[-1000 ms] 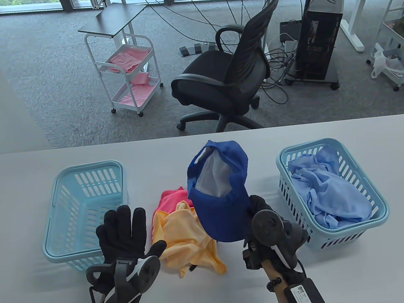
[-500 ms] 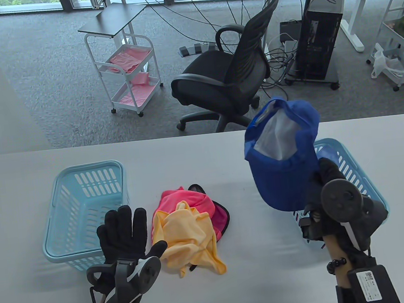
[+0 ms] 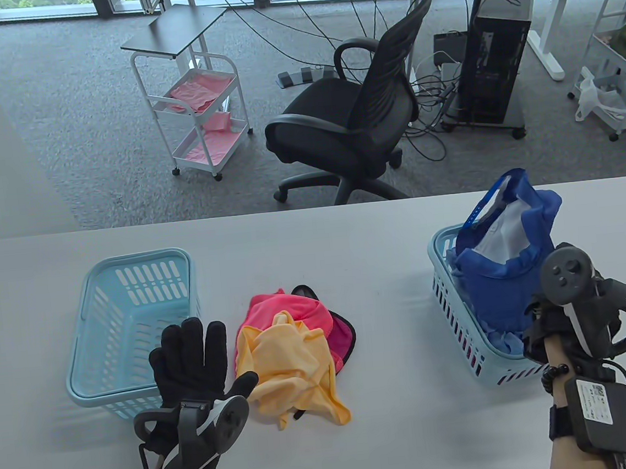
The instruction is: Sort apparel and towels into hand baskets
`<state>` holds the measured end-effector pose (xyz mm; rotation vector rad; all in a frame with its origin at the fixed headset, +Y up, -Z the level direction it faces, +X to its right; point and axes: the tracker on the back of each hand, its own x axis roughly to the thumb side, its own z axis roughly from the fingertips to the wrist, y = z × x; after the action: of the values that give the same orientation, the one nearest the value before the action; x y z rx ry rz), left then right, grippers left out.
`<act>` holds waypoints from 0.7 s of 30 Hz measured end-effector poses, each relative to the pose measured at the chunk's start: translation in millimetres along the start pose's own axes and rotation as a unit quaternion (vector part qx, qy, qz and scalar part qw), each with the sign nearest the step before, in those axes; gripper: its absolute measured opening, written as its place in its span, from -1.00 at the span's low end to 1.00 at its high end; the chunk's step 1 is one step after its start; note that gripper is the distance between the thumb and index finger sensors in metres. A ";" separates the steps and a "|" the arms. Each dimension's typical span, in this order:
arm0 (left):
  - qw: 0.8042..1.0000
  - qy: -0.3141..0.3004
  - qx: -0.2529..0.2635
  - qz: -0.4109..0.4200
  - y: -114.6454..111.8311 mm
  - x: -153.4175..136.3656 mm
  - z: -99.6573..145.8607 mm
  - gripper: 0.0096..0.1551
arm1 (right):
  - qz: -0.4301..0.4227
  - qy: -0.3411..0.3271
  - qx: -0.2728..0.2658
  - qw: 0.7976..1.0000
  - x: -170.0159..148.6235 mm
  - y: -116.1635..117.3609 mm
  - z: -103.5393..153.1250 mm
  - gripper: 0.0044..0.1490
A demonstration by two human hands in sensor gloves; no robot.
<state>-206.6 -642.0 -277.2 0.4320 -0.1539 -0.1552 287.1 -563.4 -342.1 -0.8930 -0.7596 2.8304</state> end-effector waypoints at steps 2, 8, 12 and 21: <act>1.000 0.000 -0.001 -0.001 -0.1 -0.1 -0.1 0.16 | 0.024 -0.007 0.008 1.000 5.1 11.8 -0.1 -0.48; 1.000 -0.002 -0.002 -0.003 -0.1 0.6 -0.2 0.15 | 0.062 -0.008 0.042 0.997 15.5 36.0 0.4 -0.47; 1.000 -0.002 -0.001 -0.003 0.1 0.8 -0.4 0.15 | 0.079 0.004 0.069 0.995 13.4 47.0 0.3 -0.44; 1.000 -0.006 -0.008 0.004 -0.8 1.9 -0.4 0.17 | 0.060 0.037 0.134 0.988 6.0 38.0 4.5 -0.11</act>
<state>-204.8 -643.0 -277.6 0.4151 -0.1660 -0.1508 282.4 -597.3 -360.2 -1.0214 -0.3141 2.8883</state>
